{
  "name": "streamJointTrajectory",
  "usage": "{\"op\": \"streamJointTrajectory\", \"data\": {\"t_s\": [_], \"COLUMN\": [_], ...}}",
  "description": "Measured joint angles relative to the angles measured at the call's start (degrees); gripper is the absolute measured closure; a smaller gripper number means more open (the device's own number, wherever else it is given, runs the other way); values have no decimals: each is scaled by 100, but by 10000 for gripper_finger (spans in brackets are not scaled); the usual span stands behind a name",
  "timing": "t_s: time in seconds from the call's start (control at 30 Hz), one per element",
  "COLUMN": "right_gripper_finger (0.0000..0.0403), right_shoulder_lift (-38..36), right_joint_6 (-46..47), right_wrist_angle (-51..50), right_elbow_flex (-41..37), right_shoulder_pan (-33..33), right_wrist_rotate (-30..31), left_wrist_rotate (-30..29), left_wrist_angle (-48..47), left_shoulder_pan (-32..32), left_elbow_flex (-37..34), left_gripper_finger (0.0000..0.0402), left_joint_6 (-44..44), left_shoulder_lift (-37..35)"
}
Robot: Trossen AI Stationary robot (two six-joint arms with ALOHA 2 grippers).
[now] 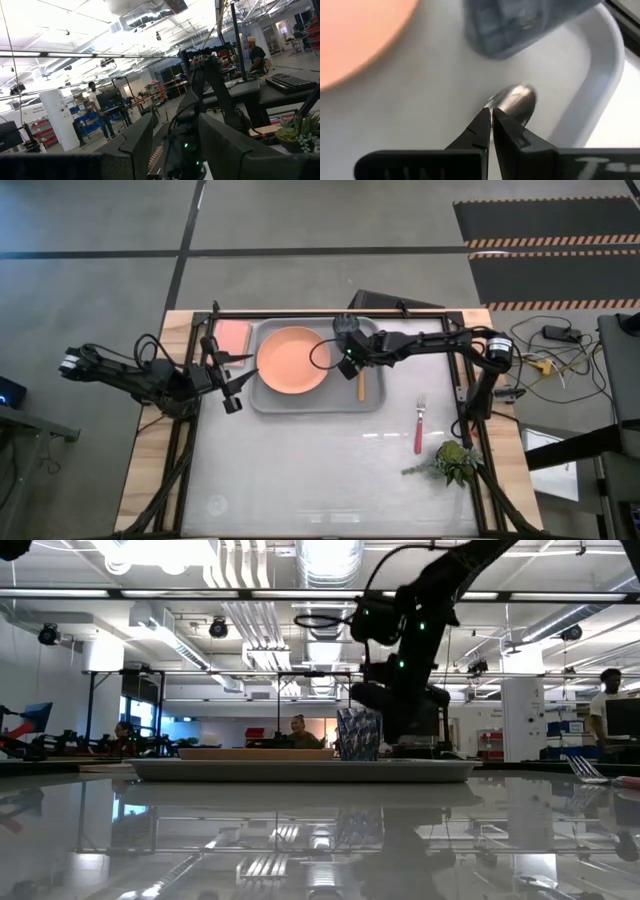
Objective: Pick and place plate/cup/fork/spoon on tray
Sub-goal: Put the red fork on the gray tray to the bottom side of the cup
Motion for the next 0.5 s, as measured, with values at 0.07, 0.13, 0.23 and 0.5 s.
{"op": "streamJointTrajectory", "data": {"t_s": [0.07, 0.13, 0.23, 0.5], "right_gripper_finger": [394, 394, 394, 394], "right_shoulder_lift": [-97, -232, -507, -1560], "right_joint_6": [318, 726, 1335, 3687], "right_wrist_angle": [-411, -763, -1300, -2528], "right_elbow_flex": [165, 272, 277, -546], "right_shoulder_pan": [151, 331, 659, 1538], "right_wrist_rotate": [-192, -484, -769, -1580], "left_wrist_rotate": [0, 0, 0, 0], "left_wrist_angle": [-1, 0, -1, -1], "left_shoulder_pan": [0, 0, 0, 4], "left_elbow_flex": [0, 0, 0, 0], "left_gripper_finger": [260, 260, 260, 260], "left_joint_6": [0, 0, 0, 0], "left_shoulder_lift": [0, 0, 0, 0]}}
